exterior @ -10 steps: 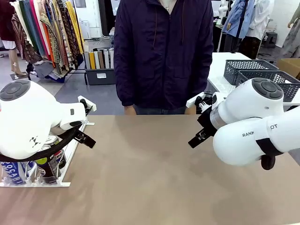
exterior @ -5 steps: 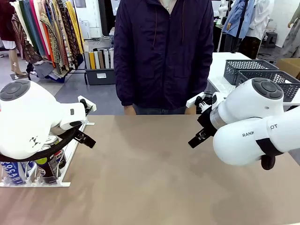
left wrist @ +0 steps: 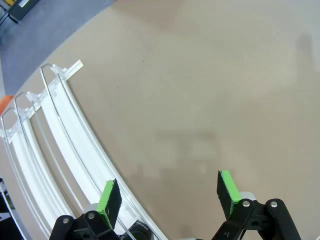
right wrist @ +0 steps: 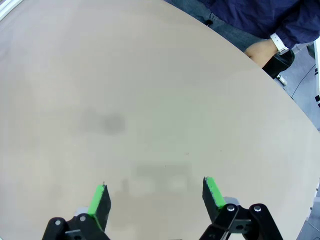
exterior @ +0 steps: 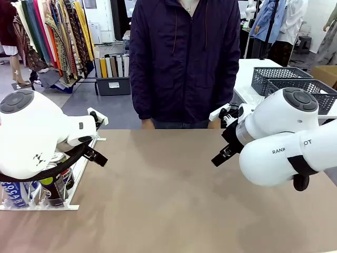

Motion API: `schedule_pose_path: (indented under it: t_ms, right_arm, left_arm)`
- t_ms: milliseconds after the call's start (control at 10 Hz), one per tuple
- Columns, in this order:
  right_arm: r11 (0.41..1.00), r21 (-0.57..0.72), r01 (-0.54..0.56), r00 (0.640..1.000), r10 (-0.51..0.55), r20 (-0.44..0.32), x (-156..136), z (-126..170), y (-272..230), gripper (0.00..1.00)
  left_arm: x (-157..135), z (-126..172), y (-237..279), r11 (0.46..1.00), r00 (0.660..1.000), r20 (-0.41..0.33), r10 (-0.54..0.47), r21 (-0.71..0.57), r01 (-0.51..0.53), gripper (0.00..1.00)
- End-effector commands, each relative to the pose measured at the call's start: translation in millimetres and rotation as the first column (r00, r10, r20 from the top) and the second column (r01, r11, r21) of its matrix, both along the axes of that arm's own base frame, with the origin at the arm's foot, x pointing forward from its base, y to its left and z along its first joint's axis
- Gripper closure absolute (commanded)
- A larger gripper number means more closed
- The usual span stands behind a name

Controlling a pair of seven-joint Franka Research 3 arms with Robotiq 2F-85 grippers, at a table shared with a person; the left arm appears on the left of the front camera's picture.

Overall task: Retrieve and store the cans from the dispenser.
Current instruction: Pick up one can from the Automatic Can Dispenser and place it in the middle of the table.

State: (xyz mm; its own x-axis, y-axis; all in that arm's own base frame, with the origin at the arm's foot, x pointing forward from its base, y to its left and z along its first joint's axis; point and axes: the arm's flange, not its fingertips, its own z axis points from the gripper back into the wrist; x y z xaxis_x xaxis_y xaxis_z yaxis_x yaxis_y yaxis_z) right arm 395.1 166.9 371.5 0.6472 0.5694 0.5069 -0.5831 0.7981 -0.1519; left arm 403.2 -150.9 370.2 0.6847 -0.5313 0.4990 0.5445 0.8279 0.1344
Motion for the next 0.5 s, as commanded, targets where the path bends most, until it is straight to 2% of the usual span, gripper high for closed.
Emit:
schedule_pose_path:
  t_ms: [0, 400]
  right_arm:
    - [1.0, 0.0, 0.0, 1.0, 0.0, 0.0, 0.0, 0.0, -0.1, 0.0]
    - [1.0, 0.0, 0.0, 1.0, 0.0, 0.0, 0.0, 0.0, -0.1, 0.0]
  left_arm:
    - [-0.1, 0.2, -0.1, 1.0, 1.0, 0.001, -0.001, 0.0, 0.001, 0.0]
    - [-0.1, 0.2, -0.1, 1.0, 1.0, 0.001, -0.001, 0.0, 0.001, 0.0]
